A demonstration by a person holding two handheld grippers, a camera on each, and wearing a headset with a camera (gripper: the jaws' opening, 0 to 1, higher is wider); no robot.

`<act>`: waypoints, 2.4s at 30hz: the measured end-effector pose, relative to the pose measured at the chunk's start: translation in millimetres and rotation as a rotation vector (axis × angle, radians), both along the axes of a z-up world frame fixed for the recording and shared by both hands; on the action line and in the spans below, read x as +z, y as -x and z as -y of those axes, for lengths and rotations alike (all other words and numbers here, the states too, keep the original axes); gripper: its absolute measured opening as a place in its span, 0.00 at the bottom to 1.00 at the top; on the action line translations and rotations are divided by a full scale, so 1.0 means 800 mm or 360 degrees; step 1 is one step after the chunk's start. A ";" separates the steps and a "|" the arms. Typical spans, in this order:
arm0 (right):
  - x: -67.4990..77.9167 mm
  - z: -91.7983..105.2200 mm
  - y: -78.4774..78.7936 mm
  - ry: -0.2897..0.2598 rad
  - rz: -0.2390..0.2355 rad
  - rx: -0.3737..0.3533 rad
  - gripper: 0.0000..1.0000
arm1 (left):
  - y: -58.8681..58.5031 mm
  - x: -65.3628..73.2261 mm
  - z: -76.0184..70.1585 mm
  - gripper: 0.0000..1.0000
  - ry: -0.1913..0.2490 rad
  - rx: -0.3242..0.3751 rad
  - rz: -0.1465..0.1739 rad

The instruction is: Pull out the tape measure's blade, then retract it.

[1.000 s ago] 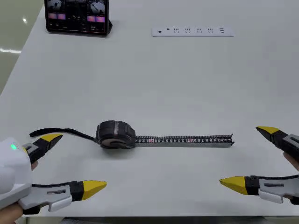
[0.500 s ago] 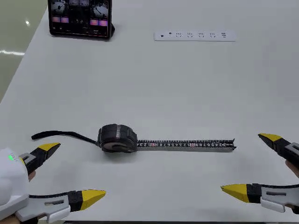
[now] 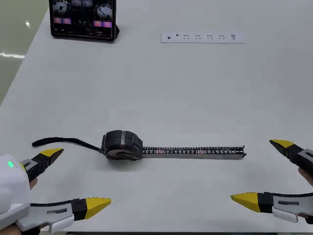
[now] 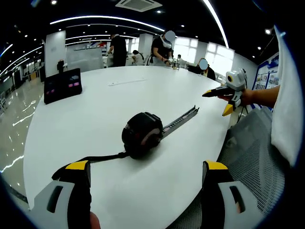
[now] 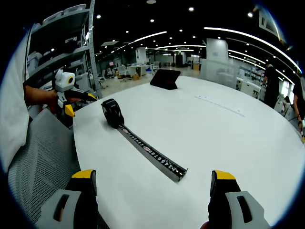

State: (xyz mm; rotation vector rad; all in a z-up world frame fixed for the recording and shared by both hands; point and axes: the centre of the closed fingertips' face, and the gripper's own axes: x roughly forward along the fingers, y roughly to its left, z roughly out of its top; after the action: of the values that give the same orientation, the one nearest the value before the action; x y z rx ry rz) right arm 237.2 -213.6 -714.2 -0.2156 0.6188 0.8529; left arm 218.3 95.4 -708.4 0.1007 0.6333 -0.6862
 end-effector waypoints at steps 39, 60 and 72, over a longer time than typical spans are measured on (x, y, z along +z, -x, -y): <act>0.000 -0.003 0.000 -0.0009 0.0000 0.0005 0.99 | -0.020 0.005 0.035 0.94 0.0050 0.0051 0.0039; 0.000 0.002 -0.007 -0.0006 0.0004 -0.0002 0.99 | -0.052 -0.004 0.053 0.89 0.0053 0.0154 0.0026; -0.002 0.004 -0.009 -0.0006 0.0001 -0.0009 0.99 | -0.064 -0.008 0.065 0.86 0.0120 0.0232 -0.0025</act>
State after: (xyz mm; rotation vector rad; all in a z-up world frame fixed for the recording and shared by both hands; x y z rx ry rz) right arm 244.3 -216.9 -715.5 -0.2106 0.6173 0.8486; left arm 269.4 43.4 -714.9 -0.0206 0.6230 -0.5698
